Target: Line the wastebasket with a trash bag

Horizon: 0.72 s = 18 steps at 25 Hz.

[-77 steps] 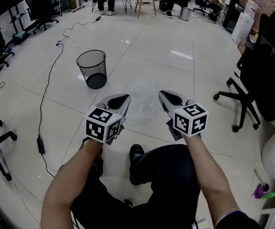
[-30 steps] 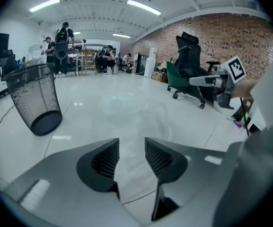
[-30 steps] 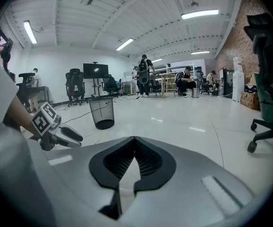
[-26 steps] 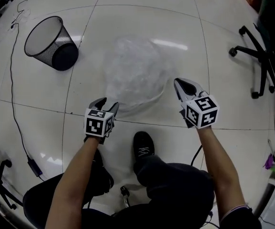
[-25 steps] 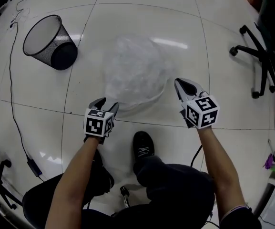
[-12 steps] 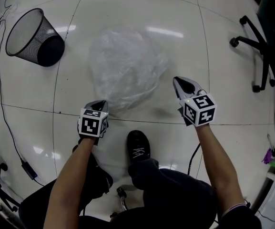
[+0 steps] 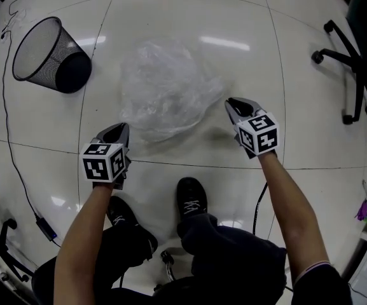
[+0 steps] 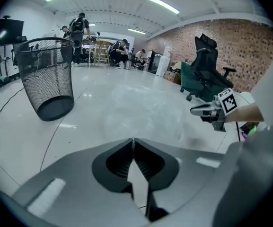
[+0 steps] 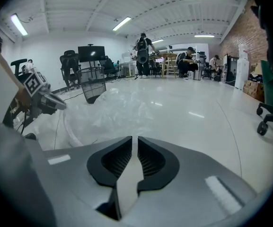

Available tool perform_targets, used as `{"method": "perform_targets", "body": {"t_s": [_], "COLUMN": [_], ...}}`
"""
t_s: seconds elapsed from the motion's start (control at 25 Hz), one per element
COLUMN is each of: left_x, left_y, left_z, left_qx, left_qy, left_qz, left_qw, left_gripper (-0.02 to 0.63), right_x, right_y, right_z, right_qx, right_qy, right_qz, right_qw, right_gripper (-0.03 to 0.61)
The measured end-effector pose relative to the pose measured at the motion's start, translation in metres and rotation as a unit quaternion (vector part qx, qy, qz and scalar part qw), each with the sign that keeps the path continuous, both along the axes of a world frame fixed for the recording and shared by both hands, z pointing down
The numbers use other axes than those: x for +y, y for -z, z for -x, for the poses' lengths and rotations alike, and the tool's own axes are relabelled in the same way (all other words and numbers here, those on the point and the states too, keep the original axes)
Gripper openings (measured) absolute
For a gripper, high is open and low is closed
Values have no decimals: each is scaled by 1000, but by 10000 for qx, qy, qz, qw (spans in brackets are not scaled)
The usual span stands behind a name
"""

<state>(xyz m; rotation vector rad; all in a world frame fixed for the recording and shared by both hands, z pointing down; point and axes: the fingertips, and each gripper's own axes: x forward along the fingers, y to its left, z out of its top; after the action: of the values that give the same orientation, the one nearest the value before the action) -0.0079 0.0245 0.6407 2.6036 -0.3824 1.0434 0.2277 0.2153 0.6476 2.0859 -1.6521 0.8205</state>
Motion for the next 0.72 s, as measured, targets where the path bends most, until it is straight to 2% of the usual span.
{"method": "perform_targets", "body": {"t_s": [0.12,0.24,0.32,0.4,0.6,0.72], "left_x": [-8,-12,-14,-15,-20,-21], "left_y": [6,9,10,10,11,6], "left_z": [2,3,4,5,9,15], "left_qx": [52,98,110,120,149,97], "left_qy": [92,164,183,187,175,155], "left_qz": [-7,6,3,14,40,74], "left_qw": [9999,9998,9998,9998,9997,9998], "left_gripper": [12,12,12,12,12,12], "right_x": [-9,-18,-28,-41,-73,-93], "right_y": [-28,-49,-47,-38,-14,0], "right_z": [17,29,27,20,2,-1], "right_qx": [-235,-389,-384,-326,-43,-125], "right_qy": [289,491,463,397,300,239], "right_qz": [367,610,473,262,-82,-358], "right_qw": [9986,9962,9971,9983,9995,9990], "right_gripper": [72,72,79,117,163,201]}}
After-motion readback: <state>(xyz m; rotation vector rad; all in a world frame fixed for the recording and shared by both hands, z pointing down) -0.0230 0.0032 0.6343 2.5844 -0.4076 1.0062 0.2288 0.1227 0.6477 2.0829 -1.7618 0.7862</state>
